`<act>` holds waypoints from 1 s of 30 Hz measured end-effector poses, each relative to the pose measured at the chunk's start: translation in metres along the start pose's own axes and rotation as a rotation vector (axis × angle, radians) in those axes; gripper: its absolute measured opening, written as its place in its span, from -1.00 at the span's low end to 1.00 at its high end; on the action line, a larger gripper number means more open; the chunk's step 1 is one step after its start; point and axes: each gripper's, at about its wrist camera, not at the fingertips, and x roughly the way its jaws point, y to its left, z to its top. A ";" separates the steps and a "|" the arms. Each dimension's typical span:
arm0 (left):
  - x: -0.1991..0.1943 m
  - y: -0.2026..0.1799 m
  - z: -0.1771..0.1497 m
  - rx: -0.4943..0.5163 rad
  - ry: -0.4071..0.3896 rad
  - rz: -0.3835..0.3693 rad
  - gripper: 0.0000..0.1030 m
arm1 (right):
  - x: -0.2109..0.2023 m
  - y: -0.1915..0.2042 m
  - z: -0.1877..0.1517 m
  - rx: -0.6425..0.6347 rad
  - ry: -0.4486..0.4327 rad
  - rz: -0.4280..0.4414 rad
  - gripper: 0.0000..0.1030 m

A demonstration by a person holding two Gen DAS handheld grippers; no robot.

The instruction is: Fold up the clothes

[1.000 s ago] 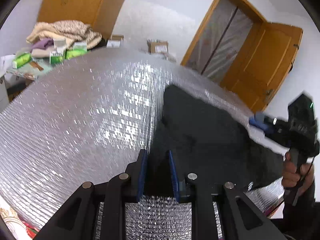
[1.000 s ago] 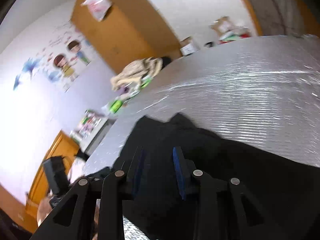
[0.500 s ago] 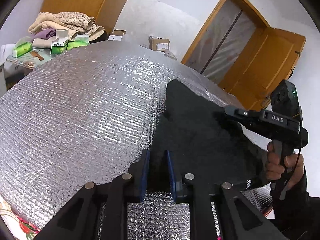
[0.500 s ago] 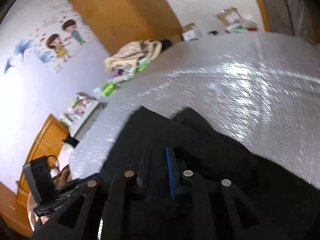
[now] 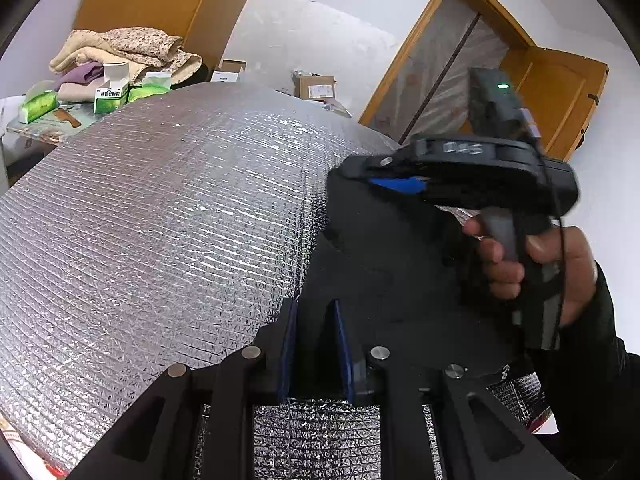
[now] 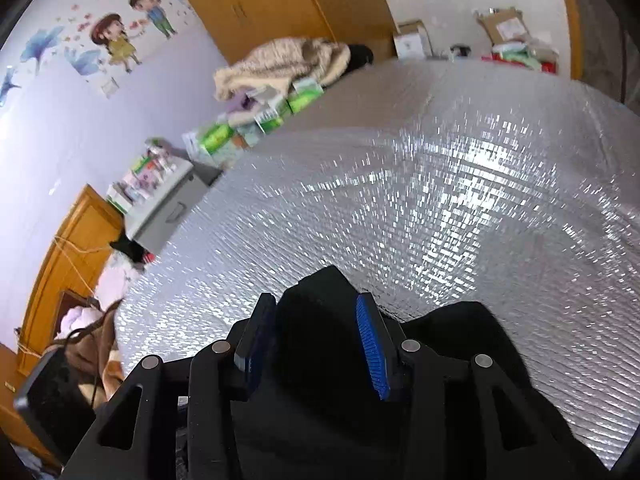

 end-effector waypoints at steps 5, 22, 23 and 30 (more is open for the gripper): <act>-0.001 -0.001 -0.005 0.031 -0.010 0.013 -0.70 | 0.016 -0.009 0.003 0.034 0.031 -0.035 -0.87; -0.014 0.008 -0.014 0.004 -0.022 -0.007 -0.77 | -0.045 -0.024 0.000 0.074 -0.155 0.046 -0.82; -0.017 0.008 -0.014 0.006 -0.028 0.000 -0.77 | -0.057 -0.024 -0.004 0.063 -0.178 0.051 -0.78; -0.035 -0.002 0.001 0.021 -0.102 0.019 -0.77 | -0.095 -0.036 -0.048 0.071 -0.204 0.067 -0.73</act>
